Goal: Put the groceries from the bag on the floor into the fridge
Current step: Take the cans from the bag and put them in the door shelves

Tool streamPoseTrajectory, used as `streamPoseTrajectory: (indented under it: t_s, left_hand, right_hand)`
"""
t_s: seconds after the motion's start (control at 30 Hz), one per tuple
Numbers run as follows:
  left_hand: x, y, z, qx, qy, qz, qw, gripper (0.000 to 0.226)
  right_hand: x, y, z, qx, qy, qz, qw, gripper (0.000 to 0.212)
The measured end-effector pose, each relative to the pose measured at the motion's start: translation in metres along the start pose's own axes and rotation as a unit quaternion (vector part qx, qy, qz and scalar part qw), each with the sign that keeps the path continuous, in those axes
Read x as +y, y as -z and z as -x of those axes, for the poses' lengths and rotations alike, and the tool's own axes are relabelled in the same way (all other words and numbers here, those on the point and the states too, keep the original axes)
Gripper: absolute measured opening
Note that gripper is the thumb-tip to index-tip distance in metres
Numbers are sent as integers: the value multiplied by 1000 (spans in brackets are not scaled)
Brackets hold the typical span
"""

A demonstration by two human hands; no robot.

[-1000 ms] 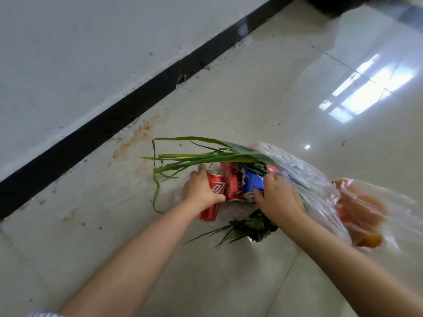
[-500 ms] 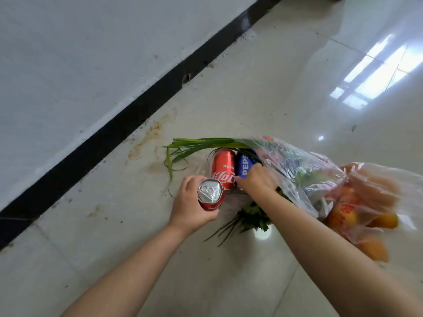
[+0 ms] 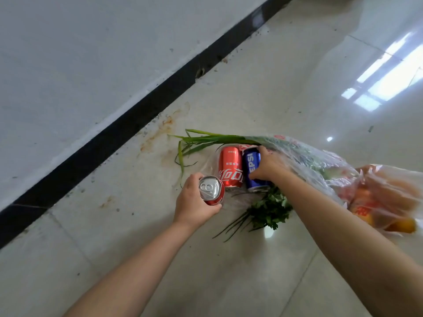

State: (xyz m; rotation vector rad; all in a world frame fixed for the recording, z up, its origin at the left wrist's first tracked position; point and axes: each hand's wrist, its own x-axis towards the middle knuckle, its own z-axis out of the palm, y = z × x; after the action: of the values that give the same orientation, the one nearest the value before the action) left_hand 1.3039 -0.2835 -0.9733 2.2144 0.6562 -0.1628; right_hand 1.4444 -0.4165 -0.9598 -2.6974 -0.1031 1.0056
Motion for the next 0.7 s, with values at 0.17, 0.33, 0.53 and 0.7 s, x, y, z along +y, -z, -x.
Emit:
streamPoseTrajectory:
  t_s: [0.17, 0.33, 0.53, 0.7]
  left_hand:
    - [1, -2, -5, -9, 5, -5, 1000, 72]
    - [-10, -1, -5, -19, 1, -7, 1000, 74]
    - [-8, 6, -15, -45, 11, -28, 999, 73]
    - [10, 14, -31, -108, 11, -142, 984, 74]
  right_hand:
    - [-8, -3, -12, 26, 0, 28, 999, 74]
    - [-14, -1, -18, 12, -7, 26, 1000, 70]
    - [-13, -13, -4, 67, 20, 35, 997, 59]
    - [-11, -11, 13, 40, 79, 121, 989, 82]
